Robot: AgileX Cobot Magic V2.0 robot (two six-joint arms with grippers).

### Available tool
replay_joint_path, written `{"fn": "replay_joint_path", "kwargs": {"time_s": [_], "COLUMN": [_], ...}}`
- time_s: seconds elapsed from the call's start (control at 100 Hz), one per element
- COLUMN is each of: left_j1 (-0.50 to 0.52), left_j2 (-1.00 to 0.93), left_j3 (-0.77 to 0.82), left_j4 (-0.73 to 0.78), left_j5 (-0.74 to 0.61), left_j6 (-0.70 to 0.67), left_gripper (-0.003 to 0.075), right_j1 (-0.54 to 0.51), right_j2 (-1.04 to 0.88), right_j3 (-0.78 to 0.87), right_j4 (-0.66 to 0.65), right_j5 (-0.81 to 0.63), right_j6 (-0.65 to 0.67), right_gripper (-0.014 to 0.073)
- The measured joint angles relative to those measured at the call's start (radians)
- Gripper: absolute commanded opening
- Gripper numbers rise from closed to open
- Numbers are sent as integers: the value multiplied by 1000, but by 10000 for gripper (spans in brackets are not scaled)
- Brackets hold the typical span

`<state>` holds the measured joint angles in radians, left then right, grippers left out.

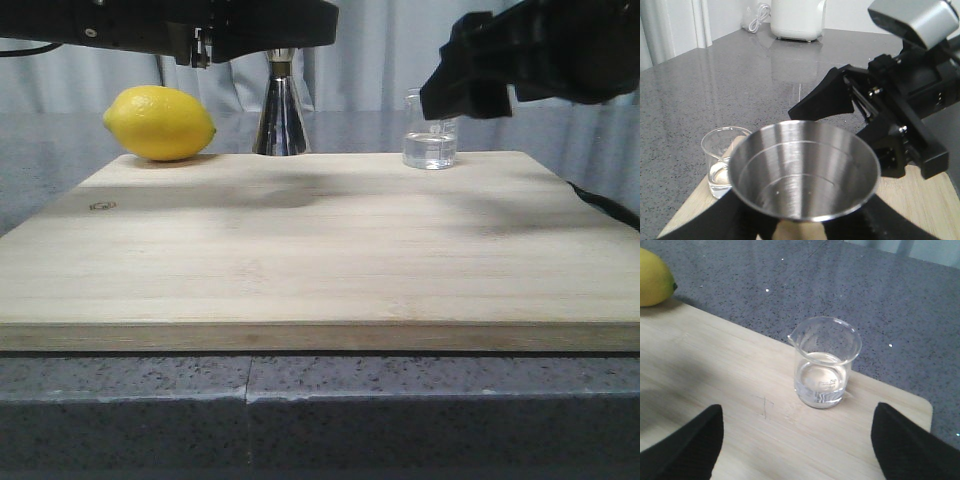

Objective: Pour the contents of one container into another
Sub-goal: 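Reach the right gripper down and grasp the glass beaker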

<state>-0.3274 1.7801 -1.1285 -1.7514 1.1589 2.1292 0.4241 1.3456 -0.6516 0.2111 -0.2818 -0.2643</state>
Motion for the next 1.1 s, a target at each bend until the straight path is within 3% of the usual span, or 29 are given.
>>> {"fn": "replay_joint_path", "kwargs": {"time_s": [0.24, 0.55, 0.75, 1.1], "left_j1": [0, 0, 0, 0], "left_j2": [0, 0, 0, 0], "left_j3": [0, 0, 0, 0], "left_j4": [-1, -1, -2, -2], "left_j5": [0, 0, 0, 0], "left_j6": [0, 0, 0, 0], "left_gripper": [281, 281, 281, 281], "right_j1": [2, -5, -30, -34], "right_j2": [165, 337, 381, 450], "right_j3": [66, 66, 64, -20], "right_j4": [-98, -135, -135, -157], "right_j5": [-345, -644, -721, -712], "right_j6": [203, 239, 239, 239], "right_gripper": [551, 551, 551, 551]}}
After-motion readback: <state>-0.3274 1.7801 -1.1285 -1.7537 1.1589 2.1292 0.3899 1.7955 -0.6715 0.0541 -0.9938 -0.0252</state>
